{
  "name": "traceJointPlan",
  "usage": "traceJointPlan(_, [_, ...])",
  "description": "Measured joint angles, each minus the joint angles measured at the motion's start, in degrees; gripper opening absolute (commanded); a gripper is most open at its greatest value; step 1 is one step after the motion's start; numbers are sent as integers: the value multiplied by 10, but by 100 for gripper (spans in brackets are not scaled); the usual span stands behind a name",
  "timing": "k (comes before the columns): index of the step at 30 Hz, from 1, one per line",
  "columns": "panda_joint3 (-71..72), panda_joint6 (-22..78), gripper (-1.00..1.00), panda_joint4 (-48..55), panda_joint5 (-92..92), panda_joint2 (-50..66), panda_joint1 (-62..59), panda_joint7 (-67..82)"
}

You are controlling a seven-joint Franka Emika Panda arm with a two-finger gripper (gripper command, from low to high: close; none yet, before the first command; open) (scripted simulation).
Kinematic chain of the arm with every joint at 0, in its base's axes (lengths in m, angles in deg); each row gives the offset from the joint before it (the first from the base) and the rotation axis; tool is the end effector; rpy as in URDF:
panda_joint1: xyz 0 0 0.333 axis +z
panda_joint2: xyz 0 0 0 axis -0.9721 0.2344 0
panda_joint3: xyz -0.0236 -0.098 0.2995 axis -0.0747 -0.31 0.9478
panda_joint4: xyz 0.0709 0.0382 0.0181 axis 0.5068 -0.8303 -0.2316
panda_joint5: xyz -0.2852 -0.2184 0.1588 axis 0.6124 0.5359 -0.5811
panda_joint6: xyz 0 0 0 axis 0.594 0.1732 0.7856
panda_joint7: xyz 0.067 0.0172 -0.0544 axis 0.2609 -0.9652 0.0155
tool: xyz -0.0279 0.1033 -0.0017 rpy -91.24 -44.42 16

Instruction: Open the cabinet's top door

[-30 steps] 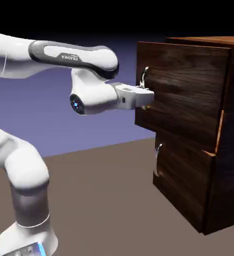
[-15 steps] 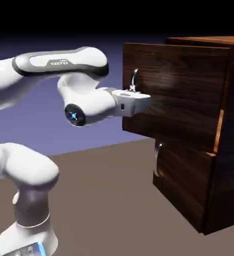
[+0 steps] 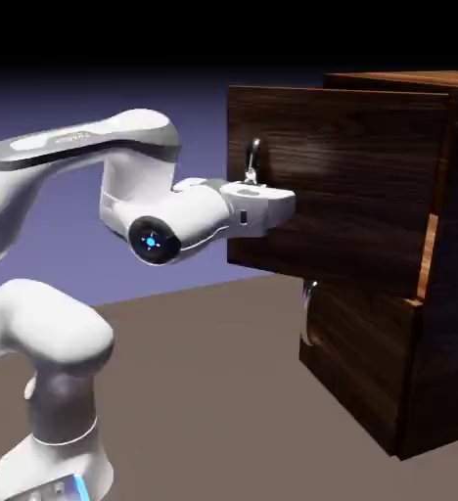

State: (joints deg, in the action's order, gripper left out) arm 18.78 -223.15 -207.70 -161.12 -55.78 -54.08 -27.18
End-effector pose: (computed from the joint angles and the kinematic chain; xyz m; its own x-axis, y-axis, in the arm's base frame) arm 0.2720 -0.0632 0.5164 0.4675 -0.5278 0.7091 0.4697 -0.5313 -0.7051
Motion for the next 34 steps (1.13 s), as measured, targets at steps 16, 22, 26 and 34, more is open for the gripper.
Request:
traceJointPlan(16, [-234,399,-100,114,295,22,-79,-81])
traceJointPlan(22, [-334,547,-100,228,373,51,-11,-88])
traceJointPlan(26, [-390,635,-100,311,411,62,53,-95])
traceJointPlan(34, [-465,766,100,454,456,63,172,-114])
